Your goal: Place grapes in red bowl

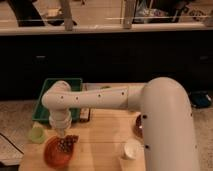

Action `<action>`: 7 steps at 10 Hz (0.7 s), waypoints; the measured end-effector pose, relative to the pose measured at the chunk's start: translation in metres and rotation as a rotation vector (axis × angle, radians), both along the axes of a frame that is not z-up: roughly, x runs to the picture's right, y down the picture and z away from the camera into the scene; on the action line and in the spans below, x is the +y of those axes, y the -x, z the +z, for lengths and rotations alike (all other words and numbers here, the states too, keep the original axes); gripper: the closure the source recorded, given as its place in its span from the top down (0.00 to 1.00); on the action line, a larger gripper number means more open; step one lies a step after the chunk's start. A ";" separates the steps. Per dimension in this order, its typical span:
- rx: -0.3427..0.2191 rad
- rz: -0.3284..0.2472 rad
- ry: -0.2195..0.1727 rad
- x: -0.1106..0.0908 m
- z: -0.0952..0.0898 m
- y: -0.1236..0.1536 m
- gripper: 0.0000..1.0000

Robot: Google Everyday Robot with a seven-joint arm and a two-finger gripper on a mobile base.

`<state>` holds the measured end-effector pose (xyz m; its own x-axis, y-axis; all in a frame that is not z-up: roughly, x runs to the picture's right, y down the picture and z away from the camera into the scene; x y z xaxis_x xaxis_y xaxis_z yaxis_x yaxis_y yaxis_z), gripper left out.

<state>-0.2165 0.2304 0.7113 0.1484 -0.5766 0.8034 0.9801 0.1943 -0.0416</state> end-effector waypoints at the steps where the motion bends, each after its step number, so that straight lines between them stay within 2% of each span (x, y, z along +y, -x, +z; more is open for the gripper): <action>1: 0.000 0.000 0.000 0.000 0.000 0.000 0.21; 7: -0.001 0.000 0.000 0.000 0.000 0.001 0.21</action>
<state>-0.2171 0.2304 0.7112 0.1478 -0.5768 0.8034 0.9800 0.1947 -0.0405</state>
